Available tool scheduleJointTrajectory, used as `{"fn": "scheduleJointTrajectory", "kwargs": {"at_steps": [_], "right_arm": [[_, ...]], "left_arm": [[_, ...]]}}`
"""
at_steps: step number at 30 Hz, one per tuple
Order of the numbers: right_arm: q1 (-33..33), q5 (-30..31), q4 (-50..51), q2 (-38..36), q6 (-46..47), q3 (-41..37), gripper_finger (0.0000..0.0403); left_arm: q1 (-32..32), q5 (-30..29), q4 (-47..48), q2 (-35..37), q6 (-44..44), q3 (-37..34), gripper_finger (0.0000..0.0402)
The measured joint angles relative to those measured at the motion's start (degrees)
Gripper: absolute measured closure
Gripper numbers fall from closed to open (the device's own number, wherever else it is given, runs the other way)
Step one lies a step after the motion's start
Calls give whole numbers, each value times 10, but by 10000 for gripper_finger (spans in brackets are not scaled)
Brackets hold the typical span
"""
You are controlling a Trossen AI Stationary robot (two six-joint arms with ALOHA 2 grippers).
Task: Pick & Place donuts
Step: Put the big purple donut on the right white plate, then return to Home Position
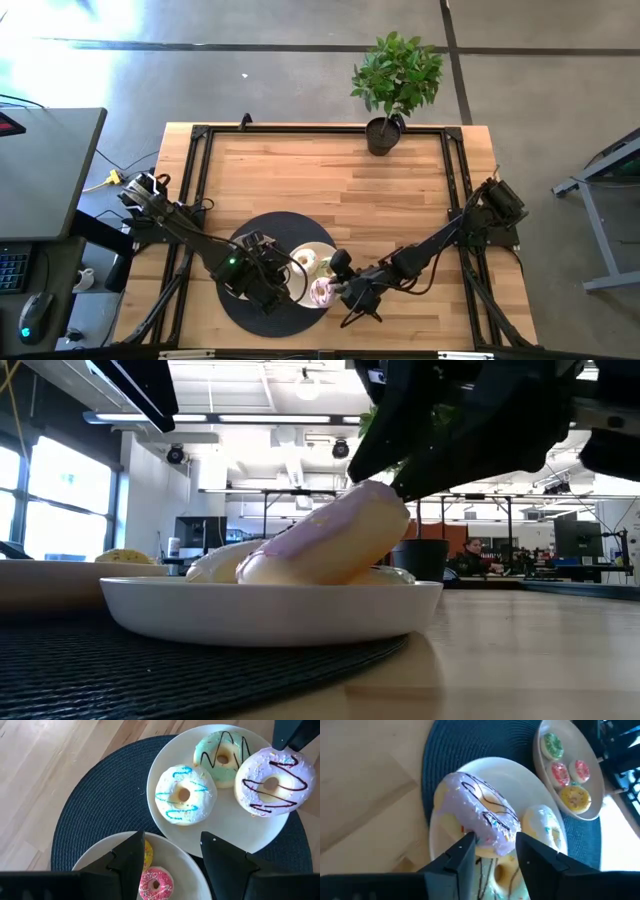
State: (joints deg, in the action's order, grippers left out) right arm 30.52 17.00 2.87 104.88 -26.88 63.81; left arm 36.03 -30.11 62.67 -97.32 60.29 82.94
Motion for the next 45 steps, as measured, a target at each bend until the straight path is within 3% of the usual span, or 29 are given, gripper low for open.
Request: {"fn": "scheduleJointTrajectory", "kwargs": {"at_steps": [3, 12, 17, 19, 23, 26, 32, 37, 42, 45], "right_arm": [[7, 48, 0, -2, -19, 0, 258], [40, 281, 81, -25, -31, 15, 257], [59, 340, 181, -83, 65, 15, 258], [63, 341, 245, -122, 156, 15, 260], [63, 258, 357, -225, 336, 2, 260], [65, 211, 373, -312, 393, -35, 260], [77, 241, 262, -503, 387, -204, 261], [77, 229, 116, -655, 360, -353, 261], [78, 180, -19, -771, 237, -436, 260], [77, 178, -45, -828, 173, -458, 261]], "left_arm": [[0, 0, 0, 0, 0, 0, 213], [0, -8, 0, 0, 0, 0, 213], [1, -15, 12, 16, -5, 0, 213], [1, -28, 26, 23, -7, 0, 213], [4, -50, 80, 51, -14, 0, 213], [10, -67, 109, 87, -13, 0, 213], [56, -149, 151, 192, -20, -15, 213], [84, -177, 141, 319, -21, -86, 213], [82, -173, 27, 473, -33, -237, 213], [82, -172, -118, 566, -104, -357, 213]]}}
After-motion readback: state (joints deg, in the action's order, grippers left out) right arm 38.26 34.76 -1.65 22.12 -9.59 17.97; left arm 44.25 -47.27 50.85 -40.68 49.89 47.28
